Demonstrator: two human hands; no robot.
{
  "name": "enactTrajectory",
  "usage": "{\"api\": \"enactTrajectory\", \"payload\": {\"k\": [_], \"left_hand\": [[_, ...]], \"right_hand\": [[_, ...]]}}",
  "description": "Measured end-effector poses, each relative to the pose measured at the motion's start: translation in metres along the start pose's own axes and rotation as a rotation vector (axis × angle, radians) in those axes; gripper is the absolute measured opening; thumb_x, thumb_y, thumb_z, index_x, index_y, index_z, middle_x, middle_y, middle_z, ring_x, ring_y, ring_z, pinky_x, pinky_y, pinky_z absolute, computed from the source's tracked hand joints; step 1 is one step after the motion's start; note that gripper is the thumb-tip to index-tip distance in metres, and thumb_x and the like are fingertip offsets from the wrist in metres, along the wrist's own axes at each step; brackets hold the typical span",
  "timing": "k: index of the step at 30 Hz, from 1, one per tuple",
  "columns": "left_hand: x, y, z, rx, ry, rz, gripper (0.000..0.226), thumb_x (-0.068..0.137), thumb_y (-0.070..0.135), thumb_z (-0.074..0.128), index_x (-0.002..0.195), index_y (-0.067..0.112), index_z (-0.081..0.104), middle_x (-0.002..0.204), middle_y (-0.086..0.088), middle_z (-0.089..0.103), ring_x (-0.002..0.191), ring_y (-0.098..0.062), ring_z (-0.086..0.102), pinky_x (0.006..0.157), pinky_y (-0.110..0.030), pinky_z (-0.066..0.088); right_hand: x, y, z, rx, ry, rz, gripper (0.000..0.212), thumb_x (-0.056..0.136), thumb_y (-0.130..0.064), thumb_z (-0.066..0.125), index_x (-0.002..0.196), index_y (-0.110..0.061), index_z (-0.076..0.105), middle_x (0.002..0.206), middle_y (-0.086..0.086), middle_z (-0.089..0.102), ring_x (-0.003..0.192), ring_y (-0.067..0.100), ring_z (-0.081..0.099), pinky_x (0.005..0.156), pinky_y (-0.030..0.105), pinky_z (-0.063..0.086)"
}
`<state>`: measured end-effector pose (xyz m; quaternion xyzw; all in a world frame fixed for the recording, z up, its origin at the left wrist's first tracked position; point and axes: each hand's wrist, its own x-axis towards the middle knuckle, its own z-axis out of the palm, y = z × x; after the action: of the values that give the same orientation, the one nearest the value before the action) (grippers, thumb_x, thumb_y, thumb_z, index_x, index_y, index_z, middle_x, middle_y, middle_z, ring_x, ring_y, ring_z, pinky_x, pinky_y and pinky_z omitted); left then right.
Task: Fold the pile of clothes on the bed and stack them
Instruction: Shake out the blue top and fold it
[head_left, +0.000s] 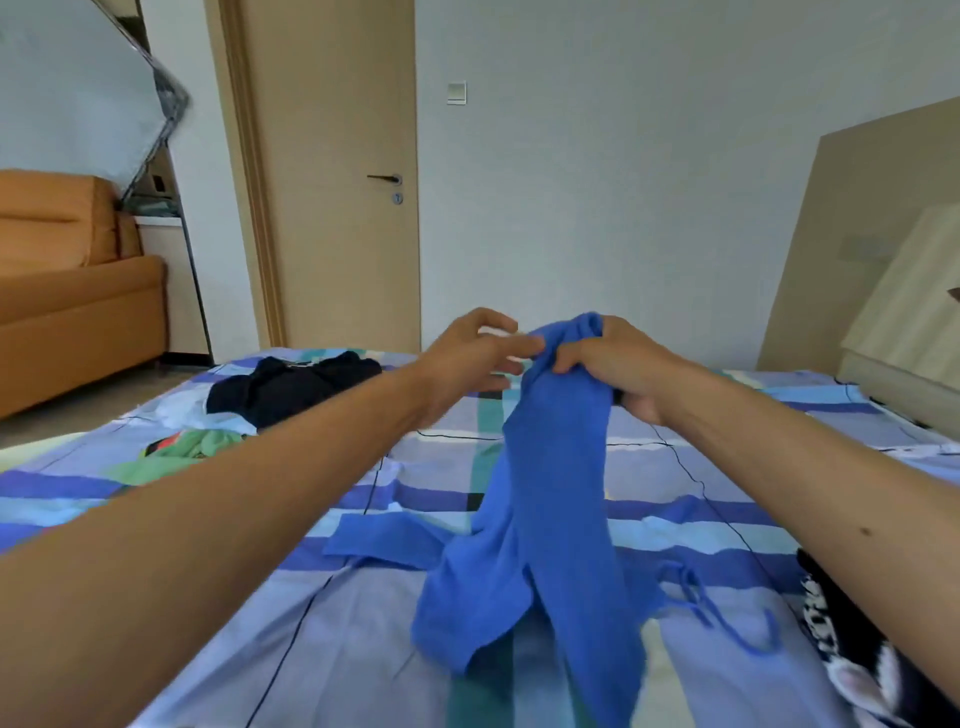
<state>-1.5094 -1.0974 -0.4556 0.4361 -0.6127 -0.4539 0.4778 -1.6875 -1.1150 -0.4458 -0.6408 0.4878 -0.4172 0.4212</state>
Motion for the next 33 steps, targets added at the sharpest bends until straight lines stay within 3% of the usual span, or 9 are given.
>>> {"api": "enactTrajectory", "payload": {"k": [3, 6, 10, 15, 18, 24, 26, 30, 33], "left_hand": [[-0.040, -0.061, 0.015, 0.074, -0.059, 0.071, 0.065, 0.065, 0.042, 0.084, 0.117, 0.020, 0.054, 0.109, 0.005, 0.065, 0.096, -0.009, 0.065, 0.085, -0.031, 0.055], [-0.072, -0.132, 0.035, 0.290, -0.282, 0.067, 0.080, 0.067, 0.038, 0.088, 0.134, 0.028, 0.044, 0.125, 0.006, 0.057, 0.114, -0.012, 0.060, 0.093, -0.028, 0.052], [-0.062, -0.198, 0.054, 0.785, -0.089, -0.072, 0.054, 0.066, 0.045, 0.053, 0.116, 0.025, 0.060, 0.122, 0.002, 0.055, 0.115, -0.026, 0.055, 0.092, -0.041, 0.050], [-0.055, -0.167, 0.074, 0.027, 0.231, -0.192, 0.020, 0.096, 0.000, 0.041, 0.091, 0.006, 0.060, 0.086, -0.009, 0.062, 0.075, -0.012, 0.057, 0.057, -0.013, 0.045], [-0.039, -0.133, 0.052, -0.333, 0.383, -0.283, 0.033, 0.101, 0.009, 0.034, 0.088, 0.009, 0.065, 0.093, -0.015, 0.072, 0.074, -0.016, 0.065, 0.066, -0.029, 0.053], [-0.031, -0.057, 0.008, -0.467, 0.329, -0.303, 0.034, 0.103, 0.022, 0.044, 0.081, 0.010, 0.066, 0.073, -0.008, 0.073, 0.070, -0.026, 0.066, 0.071, -0.038, 0.056], [-0.028, -0.039, 0.006, -0.405, 0.250, -0.273, 0.031, 0.103, 0.023, 0.048, 0.083, 0.008, 0.067, 0.079, -0.009, 0.070, 0.073, -0.025, 0.065, 0.074, -0.038, 0.055], [-0.026, -0.016, 0.009, -0.262, 0.104, -0.256, 0.028, 0.101, 0.026, 0.051, 0.093, 0.004, 0.068, 0.089, -0.014, 0.071, 0.076, -0.025, 0.065, 0.075, -0.037, 0.057], [-0.024, -0.012, 0.008, -0.136, 0.069, -0.252, 0.039, 0.102, 0.032, 0.051, 0.113, -0.001, 0.068, 0.110, -0.019, 0.071, 0.090, -0.028, 0.066, 0.092, -0.043, 0.055]], "right_hand": [[-0.002, -0.005, -0.015, 0.236, 0.170, 0.050, 0.015, 0.080, 0.000, 0.056, 0.094, -0.002, 0.061, 0.083, 0.012, 0.064, 0.072, 0.025, 0.066, 0.060, 0.027, 0.053], [-0.003, -0.016, -0.028, 0.402, 0.260, 0.033, 0.015, 0.087, 0.004, 0.048, 0.085, -0.008, 0.057, 0.076, 0.006, 0.058, 0.062, 0.017, 0.061, 0.055, 0.023, 0.052], [-0.005, -0.024, -0.036, 0.452, 0.307, 0.000, 0.017, 0.087, 0.003, 0.048, 0.091, -0.011, 0.058, 0.084, 0.009, 0.063, 0.071, 0.022, 0.065, 0.062, 0.028, 0.055], [-0.011, -0.009, -0.059, 0.429, 0.335, 0.026, 0.025, 0.080, -0.002, 0.049, 0.100, -0.010, 0.061, 0.098, 0.012, 0.068, 0.083, 0.026, 0.069, 0.074, 0.035, 0.057], [-0.010, 0.020, -0.086, 0.315, 0.362, 0.122, 0.046, 0.062, -0.006, 0.050, 0.106, -0.009, 0.061, 0.111, 0.016, 0.067, 0.099, 0.030, 0.069, 0.087, 0.040, 0.054], [-0.016, 0.087, -0.086, -0.154, 0.391, 0.192, 0.027, 0.071, -0.001, 0.059, 0.093, -0.015, 0.054, 0.091, 0.012, 0.055, 0.083, 0.027, 0.054, 0.069, 0.034, 0.042], [-0.024, 0.105, -0.064, -0.248, 0.302, 0.120, 0.041, 0.083, -0.002, 0.061, 0.117, -0.022, 0.050, 0.104, 0.006, 0.057, 0.088, 0.019, 0.055, 0.068, 0.030, 0.041], [-0.055, 0.138, 0.000, -0.272, -0.359, 0.054, 0.078, 0.069, -0.041, 0.083, 0.137, -0.042, 0.045, 0.136, -0.020, 0.054, 0.128, -0.002, 0.049, 0.101, 0.027, 0.044], [-0.063, 0.168, 0.036, -0.409, -0.321, -0.007, 0.066, 0.074, -0.033, 0.085, 0.131, -0.028, 0.051, 0.124, -0.010, 0.065, 0.112, 0.008, 0.062, 0.091, 0.030, 0.054]]}}
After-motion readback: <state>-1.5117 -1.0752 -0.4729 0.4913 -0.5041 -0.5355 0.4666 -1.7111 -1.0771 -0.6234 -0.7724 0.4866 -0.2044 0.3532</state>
